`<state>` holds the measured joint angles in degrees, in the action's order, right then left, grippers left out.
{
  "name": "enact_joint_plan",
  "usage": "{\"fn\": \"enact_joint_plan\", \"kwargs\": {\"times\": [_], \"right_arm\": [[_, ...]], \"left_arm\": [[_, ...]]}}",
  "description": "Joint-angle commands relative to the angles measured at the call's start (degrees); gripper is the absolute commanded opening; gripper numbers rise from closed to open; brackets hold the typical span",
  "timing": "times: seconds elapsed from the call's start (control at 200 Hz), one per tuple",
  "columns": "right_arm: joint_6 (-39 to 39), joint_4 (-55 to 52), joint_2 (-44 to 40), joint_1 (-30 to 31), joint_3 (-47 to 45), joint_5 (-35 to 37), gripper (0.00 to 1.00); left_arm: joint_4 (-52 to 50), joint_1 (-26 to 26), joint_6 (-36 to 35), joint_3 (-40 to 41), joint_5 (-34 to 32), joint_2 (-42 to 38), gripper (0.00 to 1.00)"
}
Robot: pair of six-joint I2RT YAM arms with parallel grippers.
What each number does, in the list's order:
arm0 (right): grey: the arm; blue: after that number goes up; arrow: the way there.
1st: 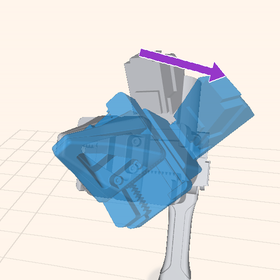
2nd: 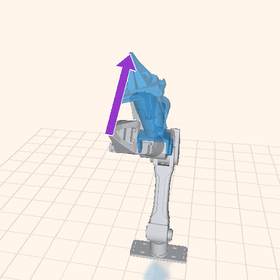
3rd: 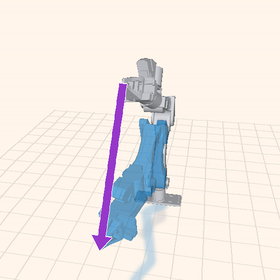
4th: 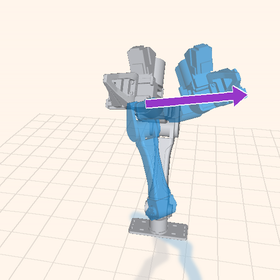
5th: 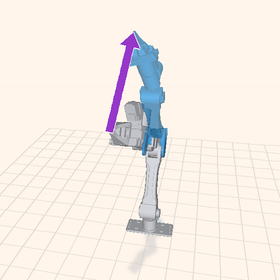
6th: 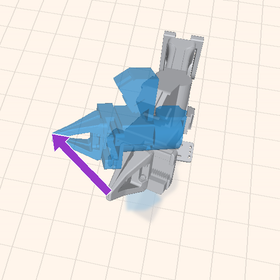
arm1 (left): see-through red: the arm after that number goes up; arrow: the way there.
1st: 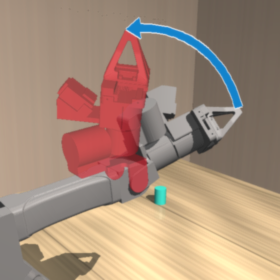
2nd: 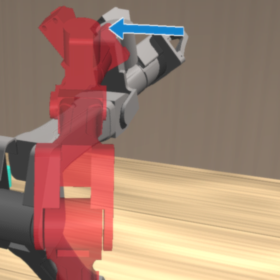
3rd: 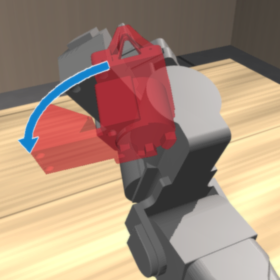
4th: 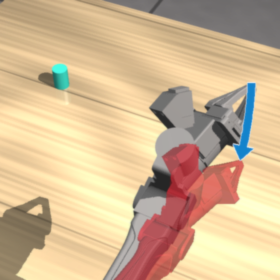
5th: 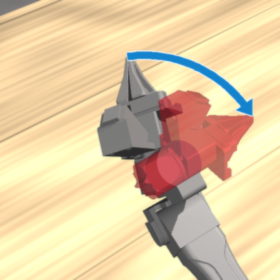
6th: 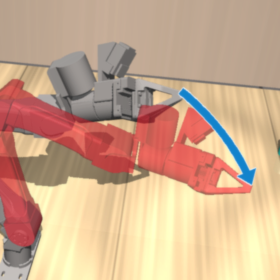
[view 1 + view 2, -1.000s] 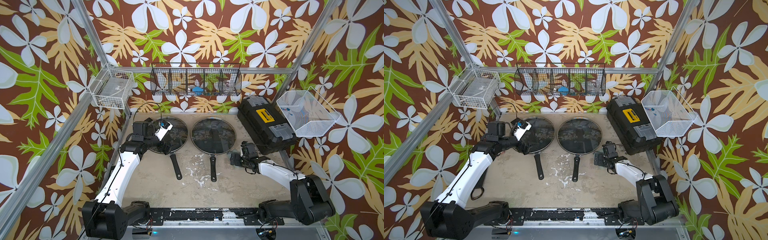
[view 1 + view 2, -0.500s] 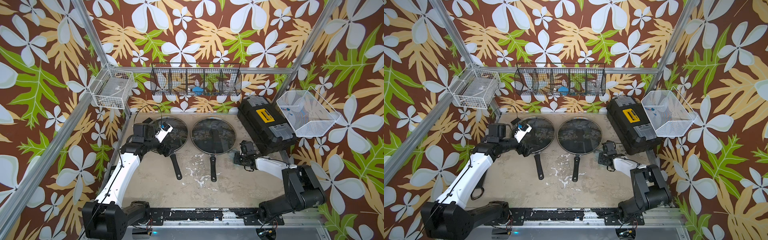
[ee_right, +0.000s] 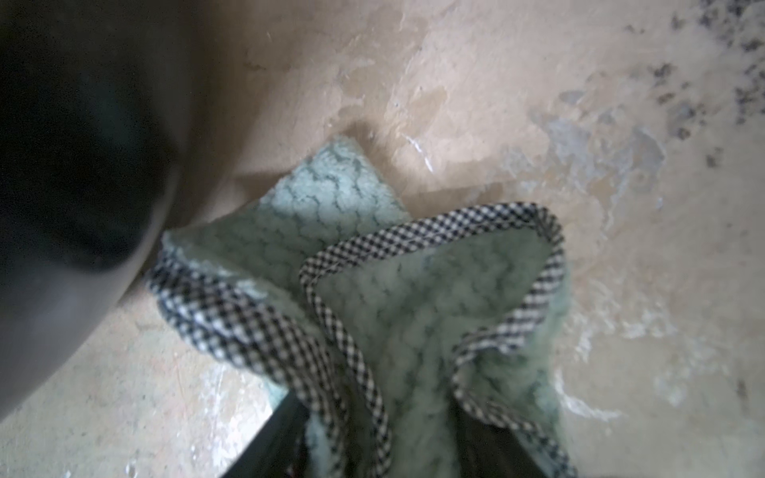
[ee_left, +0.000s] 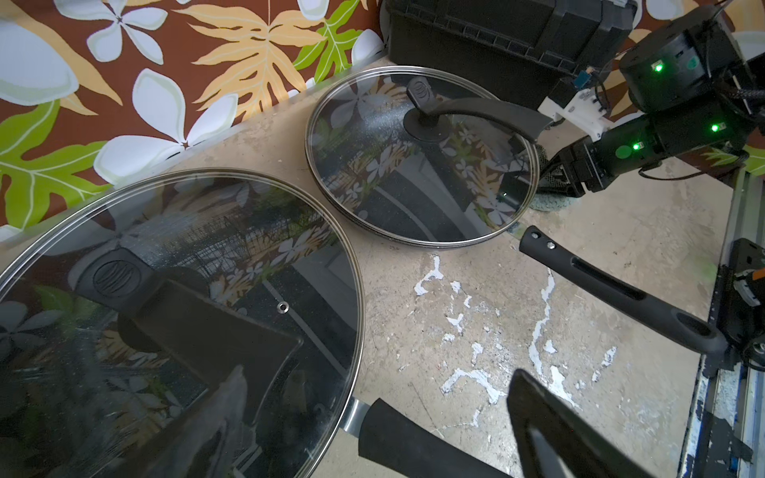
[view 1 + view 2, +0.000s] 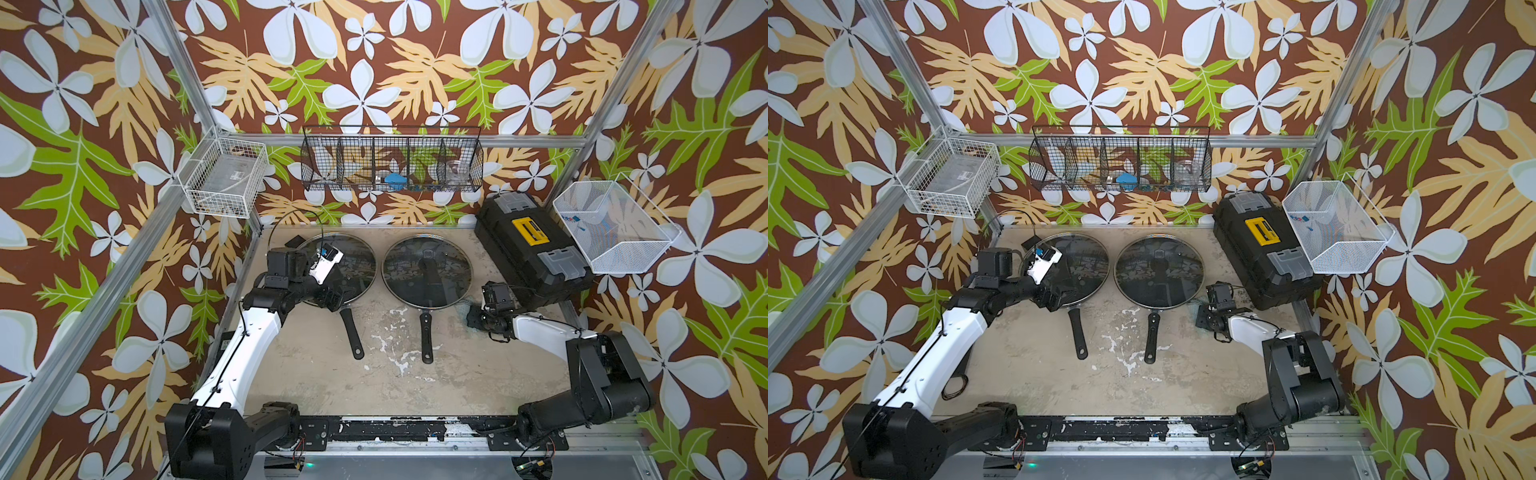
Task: Wipe the pot lid with a cloth
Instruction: Pick up the cleaning item at the center of the board.
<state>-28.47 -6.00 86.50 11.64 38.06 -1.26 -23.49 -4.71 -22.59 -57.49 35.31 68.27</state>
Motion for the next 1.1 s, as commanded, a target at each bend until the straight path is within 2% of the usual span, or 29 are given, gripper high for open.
{"fn": "enact_joint_plan", "kwargs": {"times": [0.0,0.065,0.115,0.22,0.345,0.52,0.656,0.841,0.956,0.996,1.026,1.096], "right_arm": [[-1.5,-3.58,1.22,0.05,-0.76,-2.14,0.32],[-1.5,-3.6,-0.09,0.05,-1.54,-0.9,0.11],[-1.35,-3.45,-2.12,0.05,-2.27,0.03,0.0],[-0.81,-2.98,-8.0,0.05,-4.5,2.04,0.0],[1.09,-1.53,-16.41,0.04,-6.32,0.29,0.0],[5.0,-3.72,-26.15,0.05,-4.12,-1.74,0.0],[7.34,-5.57,-31.08,0.05,-1.48,-3.74,0.0],[8.24,-6.46,-31.04,0.46,4.44,-7.6,0.0],[9.38,-7.04,-28.26,2.47,8.86,-6.62,0.0],[9.8,-7.48,-27.16,3.28,10.29,-5.95,0.0],[10.2,-7.89,-26.38,3.74,11.14,-5.57,0.0],[10.82,-8.44,-24.78,4.74,12.72,-4.71,0.0]], "left_arm": [[2.68,0.05,2.96,0.6,-2.91,-0.22,1.0],[3.83,0.05,5.23,0.9,-5.12,-0.15,1.0],[4.93,0.07,7.57,1.13,-7.13,-0.15,1.0],[7.04,0.05,13.74,0.83,-12.75,0.18,1.0],[7.08,0.05,22.38,-1.82,-20.63,1.64,0.95],[6.05,0.06,27.54,-5.44,-23.32,5.56,0.95],[1.2,0.05,30.14,-12.3,-25.46,12.35,0.95],[-4.9,-0.19,33.16,-21.27,-27.66,20.87,0.94],[-9.52,-2.22,32.23,-26.9,-34.26,26.09,0.95],[-11.03,-2.71,32.62,-28.53,-34.9,27.38,0.94],[-12.37,-3.13,33.12,-29.67,-35.59,28.27,0.99],[-14.48,-4.43,32.82,-30.89,-35.49,29.43,1.0]]}}
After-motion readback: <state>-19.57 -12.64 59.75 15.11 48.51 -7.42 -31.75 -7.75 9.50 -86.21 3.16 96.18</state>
